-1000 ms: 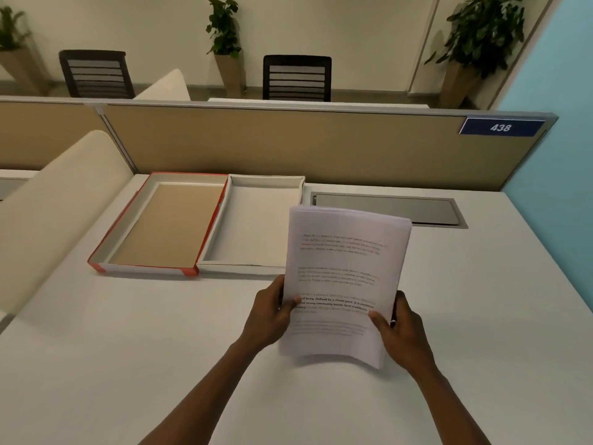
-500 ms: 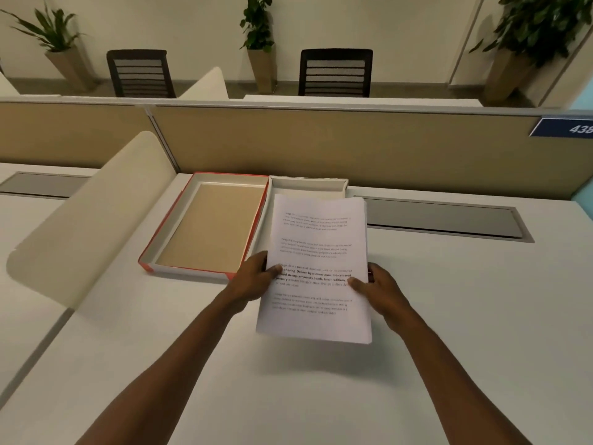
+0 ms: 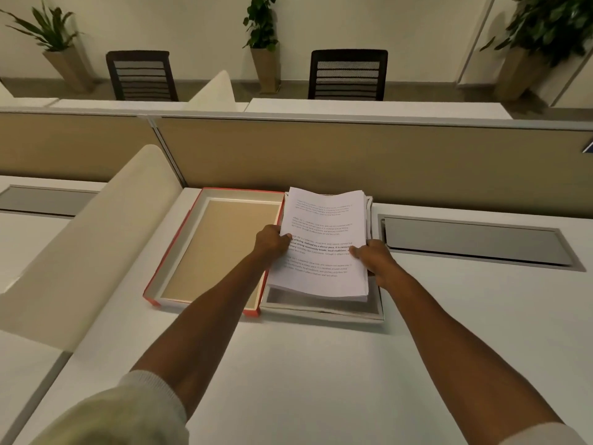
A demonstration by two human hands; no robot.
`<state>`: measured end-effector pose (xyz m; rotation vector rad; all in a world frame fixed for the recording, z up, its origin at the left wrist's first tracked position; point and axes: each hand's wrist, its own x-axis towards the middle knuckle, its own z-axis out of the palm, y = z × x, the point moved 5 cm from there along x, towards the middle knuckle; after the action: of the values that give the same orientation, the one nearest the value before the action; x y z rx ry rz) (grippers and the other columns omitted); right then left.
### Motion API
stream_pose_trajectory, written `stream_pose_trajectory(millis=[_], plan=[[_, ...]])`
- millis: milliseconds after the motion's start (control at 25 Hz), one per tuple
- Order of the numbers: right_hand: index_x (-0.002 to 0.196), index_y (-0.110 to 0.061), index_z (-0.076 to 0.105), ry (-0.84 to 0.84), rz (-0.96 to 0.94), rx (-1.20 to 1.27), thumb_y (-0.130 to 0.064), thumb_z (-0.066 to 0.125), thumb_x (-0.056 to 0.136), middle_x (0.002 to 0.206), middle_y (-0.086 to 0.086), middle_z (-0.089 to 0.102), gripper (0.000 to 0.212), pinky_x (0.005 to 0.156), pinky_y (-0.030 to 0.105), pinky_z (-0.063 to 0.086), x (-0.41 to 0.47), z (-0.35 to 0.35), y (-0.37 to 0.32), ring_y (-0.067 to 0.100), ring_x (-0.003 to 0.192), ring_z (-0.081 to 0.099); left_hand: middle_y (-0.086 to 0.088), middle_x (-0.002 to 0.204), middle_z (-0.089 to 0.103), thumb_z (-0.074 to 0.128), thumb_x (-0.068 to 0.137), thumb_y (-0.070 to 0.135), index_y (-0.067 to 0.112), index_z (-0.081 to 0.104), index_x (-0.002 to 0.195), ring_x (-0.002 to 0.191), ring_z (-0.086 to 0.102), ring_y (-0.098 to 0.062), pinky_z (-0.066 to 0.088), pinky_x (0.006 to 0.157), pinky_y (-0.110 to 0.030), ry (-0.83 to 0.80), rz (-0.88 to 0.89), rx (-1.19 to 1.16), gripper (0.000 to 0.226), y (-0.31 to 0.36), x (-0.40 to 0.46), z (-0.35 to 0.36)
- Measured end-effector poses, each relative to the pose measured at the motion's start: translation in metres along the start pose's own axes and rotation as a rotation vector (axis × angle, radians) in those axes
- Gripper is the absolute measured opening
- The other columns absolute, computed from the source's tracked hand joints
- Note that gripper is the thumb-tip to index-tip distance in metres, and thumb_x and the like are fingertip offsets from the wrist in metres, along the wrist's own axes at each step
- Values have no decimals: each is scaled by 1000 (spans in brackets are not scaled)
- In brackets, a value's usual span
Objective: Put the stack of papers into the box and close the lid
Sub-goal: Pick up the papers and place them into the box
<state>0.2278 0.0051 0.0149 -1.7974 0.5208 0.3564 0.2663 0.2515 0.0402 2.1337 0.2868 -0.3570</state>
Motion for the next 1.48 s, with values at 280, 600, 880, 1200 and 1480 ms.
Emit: stream_pose_trajectory(millis=[280, 600, 880, 1200, 1480], plan=[[118, -2, 58, 86, -32, -286, -24, 58, 97, 122, 16, 65, 30, 90, 42, 55, 29, 11, 5, 30, 97, 64, -14, 135, 62, 57, 99, 23, 1, 57, 130, 119, 63, -37, 51, 101, -42, 81, -7, 141, 37, -12, 27, 27], [107, -5, 55, 216, -53, -560, -21, 59, 96, 112, 16, 67, 20, 67, 29, 46, 32, 21, 11, 19, 75, 58, -20, 127, 63, 57, 98, 18, -1, 51, 128, 112, 64, -37, 52, 94, -39, 97, 96, 431, 36, -16, 32, 46], [150, -3, 17, 247, -69, -601, -15, 66, 91, 132, 20, 56, 78, 93, 42, 55, 27, 33, 17, 36, 113, 62, -19, 159, 32, 45, 100, 46, 18, 6, 158, 134, 49, -41, 47, 107, -52, 128, 136, 463, 75, -19, 22, 62], [152, 1, 14, 304, -101, -649, -12, 68, 89, 146, 25, 38, 85, 104, 41, 50, 23, 44, 27, 35, 128, 50, -25, 156, 28, 50, 100, 17, 4, 31, 146, 141, 38, -40, 39, 113, -44, 160, 210, 592, 52, -31, 13, 78], [155, -2, 3, 337, -128, -681, -26, 60, 95, 155, 22, 30, 87, 108, 40, 44, 17, 52, 31, 35, 138, 40, -12, 169, -1, 31, 106, 40, 12, 11, 159, 156, 8, -32, 20, 123, -43, 114, 194, 492, 63, -52, 16, 84]])
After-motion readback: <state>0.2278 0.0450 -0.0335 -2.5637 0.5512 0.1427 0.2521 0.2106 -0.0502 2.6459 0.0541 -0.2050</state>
